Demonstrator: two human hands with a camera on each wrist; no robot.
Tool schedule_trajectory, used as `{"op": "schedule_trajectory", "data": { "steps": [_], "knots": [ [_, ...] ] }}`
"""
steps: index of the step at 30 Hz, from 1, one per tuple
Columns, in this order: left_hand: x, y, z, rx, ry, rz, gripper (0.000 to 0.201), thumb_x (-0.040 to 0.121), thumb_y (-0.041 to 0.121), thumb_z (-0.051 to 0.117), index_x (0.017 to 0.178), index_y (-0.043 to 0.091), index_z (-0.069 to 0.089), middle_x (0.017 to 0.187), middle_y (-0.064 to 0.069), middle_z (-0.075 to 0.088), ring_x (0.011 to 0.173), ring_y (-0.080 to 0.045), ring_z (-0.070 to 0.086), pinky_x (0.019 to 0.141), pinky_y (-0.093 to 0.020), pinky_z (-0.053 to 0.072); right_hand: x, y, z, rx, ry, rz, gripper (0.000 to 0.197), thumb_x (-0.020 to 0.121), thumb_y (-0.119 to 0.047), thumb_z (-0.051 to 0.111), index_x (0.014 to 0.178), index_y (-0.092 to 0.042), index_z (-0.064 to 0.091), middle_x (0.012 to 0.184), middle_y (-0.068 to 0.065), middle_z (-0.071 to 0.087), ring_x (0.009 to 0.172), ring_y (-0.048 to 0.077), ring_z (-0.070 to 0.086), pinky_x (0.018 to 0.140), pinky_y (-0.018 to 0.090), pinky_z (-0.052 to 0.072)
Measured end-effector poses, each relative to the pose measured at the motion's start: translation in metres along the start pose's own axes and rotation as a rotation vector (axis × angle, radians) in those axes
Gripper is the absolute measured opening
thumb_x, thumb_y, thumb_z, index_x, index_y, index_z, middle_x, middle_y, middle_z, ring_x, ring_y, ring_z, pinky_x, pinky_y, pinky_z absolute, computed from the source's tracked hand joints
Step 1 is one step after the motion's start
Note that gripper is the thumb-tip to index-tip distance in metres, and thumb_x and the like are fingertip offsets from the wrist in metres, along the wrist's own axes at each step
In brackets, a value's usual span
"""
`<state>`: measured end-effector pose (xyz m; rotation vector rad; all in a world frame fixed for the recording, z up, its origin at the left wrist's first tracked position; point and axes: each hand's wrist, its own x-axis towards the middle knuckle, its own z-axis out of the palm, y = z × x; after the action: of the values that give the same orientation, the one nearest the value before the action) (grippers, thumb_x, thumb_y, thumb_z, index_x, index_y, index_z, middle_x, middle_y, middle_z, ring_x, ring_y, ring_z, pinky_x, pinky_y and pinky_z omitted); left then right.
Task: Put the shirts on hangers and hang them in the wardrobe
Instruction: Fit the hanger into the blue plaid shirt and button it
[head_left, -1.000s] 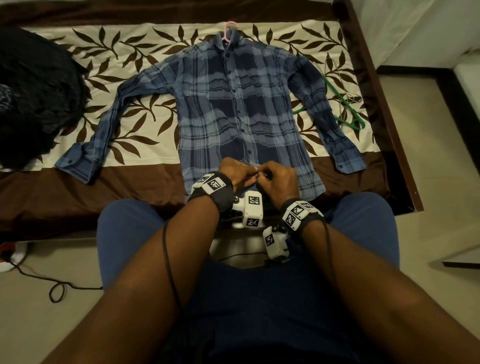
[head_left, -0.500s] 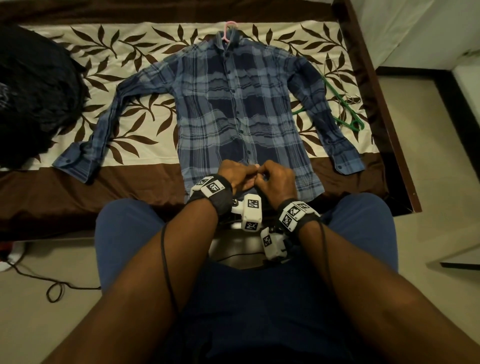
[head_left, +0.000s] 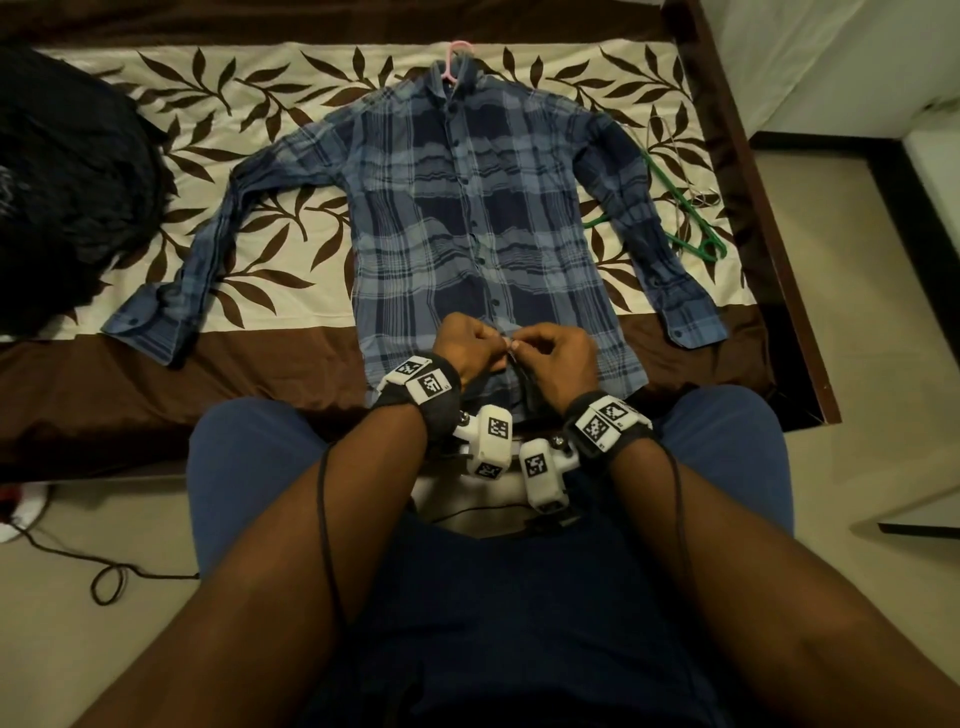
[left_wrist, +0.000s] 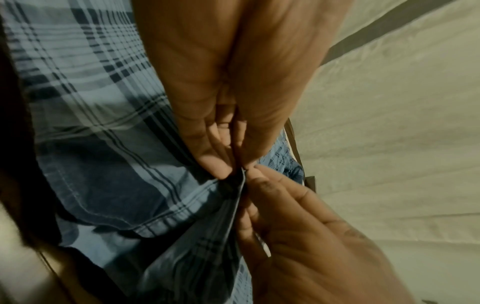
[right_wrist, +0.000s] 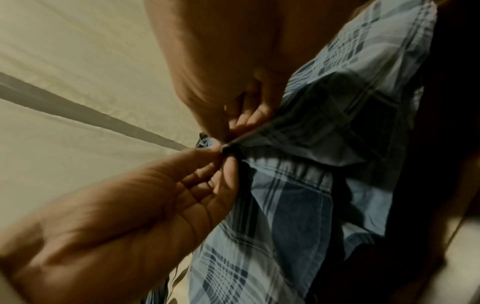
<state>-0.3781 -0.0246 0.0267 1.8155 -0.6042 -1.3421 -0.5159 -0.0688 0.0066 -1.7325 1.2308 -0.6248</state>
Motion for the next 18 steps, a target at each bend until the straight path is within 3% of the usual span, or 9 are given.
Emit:
{"op": "schedule_trajectory", "data": {
  "steps": [3,5,7,8,10,13,18],
  "knots": [
    [0.0007,-0.0031,-0.0016,0.025,0.040,0.020,0.020,0.085,0.002,0.073,0.066,0.000,0.069,0.069,-0.019,0.067,0.065,-0.023,0.067,0.074,-0.038,0.062,-0.0008,-0.0036,0.0007,-0.050,0.003,-0.005,0.010,0.083,-0.008,0.074,0.092,-0.010,0.077,0.081,0.002,0.074,0.072,0.012,0.069,0.067,0.019,0.056],
    [-0.0003,-0.0030,-0.0020,0.071,0.066,0.025,0.018,0.085,0.005,0.075,0.073,-0.007,0.070,0.067,-0.019,0.068,0.057,-0.019,0.066,0.063,-0.032,0.061,-0.0010,-0.0047,0.0006,-0.072,0.000,-0.021,0.010,0.083,-0.008,0.076,0.093,-0.010,0.077,0.083,0.002,0.074,0.073,0.011,0.069,0.067,0.017,0.056],
    [-0.0034,-0.0014,-0.0019,0.119,0.080,0.014,0.020,0.087,0.006,0.072,0.076,-0.010,0.068,0.061,-0.015,0.064,0.047,-0.014,0.061,0.046,-0.021,0.052,-0.0012,-0.0058,0.0010,-0.084,-0.005,-0.042,0.012,0.083,-0.007,0.077,0.094,-0.008,0.077,0.087,0.004,0.074,0.076,0.013,0.068,0.070,0.019,0.057],
    [-0.0038,-0.0008,-0.0018,0.122,0.072,0.000,0.020,0.089,0.005,0.071,0.075,-0.009,0.067,0.061,-0.015,0.063,0.048,-0.016,0.060,0.044,-0.020,0.050,-0.0014,-0.0053,0.0016,-0.102,-0.008,-0.062,0.013,0.082,-0.007,0.077,0.095,-0.008,0.077,0.089,0.005,0.074,0.077,0.014,0.069,0.072,0.021,0.058],
    [-0.0032,0.0009,-0.0019,0.132,0.046,-0.018,0.023,0.090,0.002,0.067,0.068,-0.004,0.062,0.063,-0.017,0.060,0.049,-0.019,0.058,0.045,-0.023,0.051,-0.0023,-0.0043,0.0030,-0.155,-0.021,-0.111,0.014,0.082,-0.007,0.077,0.097,-0.009,0.077,0.091,0.004,0.073,0.078,0.014,0.068,0.073,0.021,0.058],
    [-0.0008,0.0013,-0.0028,0.166,0.006,-0.015,0.037,0.092,-0.001,0.062,0.056,0.001,0.055,0.055,-0.014,0.056,0.038,-0.012,0.051,0.043,-0.022,0.046,-0.0050,-0.0036,0.0047,-0.187,-0.029,-0.134,0.016,0.084,-0.008,0.076,0.099,-0.010,0.077,0.093,0.002,0.073,0.080,0.011,0.068,0.074,0.014,0.054],
    [0.0031,-0.0040,-0.0051,0.127,-0.026,0.016,0.038,0.090,0.001,0.065,0.054,0.005,0.058,0.049,-0.008,0.058,0.043,-0.013,0.053,0.052,-0.026,0.050,-0.0007,-0.0030,0.0035,0.028,-0.031,0.037,0.011,0.082,-0.003,0.075,0.093,-0.005,0.077,0.084,0.008,0.075,0.075,0.019,0.071,0.073,0.028,0.060]
  ]
}}
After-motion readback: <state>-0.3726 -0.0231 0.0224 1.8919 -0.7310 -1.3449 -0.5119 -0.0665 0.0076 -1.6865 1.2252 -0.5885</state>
